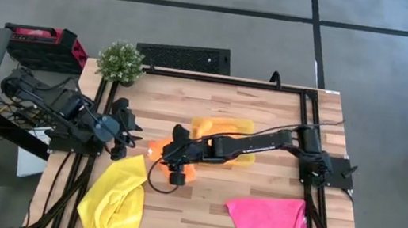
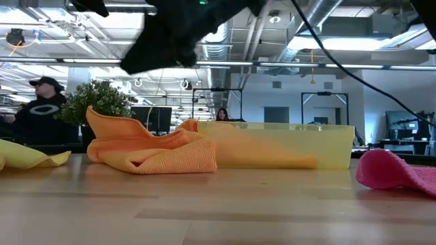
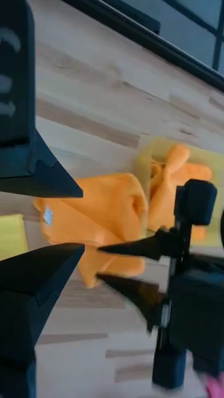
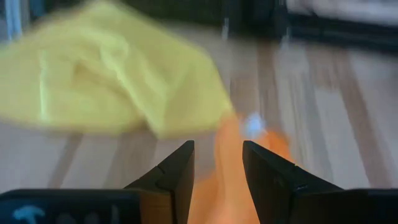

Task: Fold microfiber towels
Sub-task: Fold the orange microfiber towel

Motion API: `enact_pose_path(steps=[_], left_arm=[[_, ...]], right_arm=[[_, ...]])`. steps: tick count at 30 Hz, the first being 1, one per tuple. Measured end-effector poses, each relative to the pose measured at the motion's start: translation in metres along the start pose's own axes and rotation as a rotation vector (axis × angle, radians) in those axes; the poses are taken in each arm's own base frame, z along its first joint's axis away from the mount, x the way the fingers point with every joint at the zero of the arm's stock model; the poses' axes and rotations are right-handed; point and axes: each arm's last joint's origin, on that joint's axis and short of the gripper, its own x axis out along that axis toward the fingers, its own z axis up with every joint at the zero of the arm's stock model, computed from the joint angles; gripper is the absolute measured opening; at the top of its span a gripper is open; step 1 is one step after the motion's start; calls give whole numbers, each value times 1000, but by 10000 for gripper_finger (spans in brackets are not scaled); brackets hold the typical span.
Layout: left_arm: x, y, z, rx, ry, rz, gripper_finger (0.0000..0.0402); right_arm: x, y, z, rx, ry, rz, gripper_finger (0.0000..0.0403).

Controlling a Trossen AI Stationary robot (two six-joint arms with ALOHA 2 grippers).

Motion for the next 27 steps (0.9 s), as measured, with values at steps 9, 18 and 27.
enact_pose_path(steps=[9,18,27], left_arm=[[2,0,-1,11,18,12,121],[2,0,-1,19,18,12,121],[2,0,-1,19,18,12,121]], right_arm=[[34,3,-20,-16,-11,-2,159],[46,2,-30,-28,17,-83,159],[53,2,-36,-85,23,-71,159]])
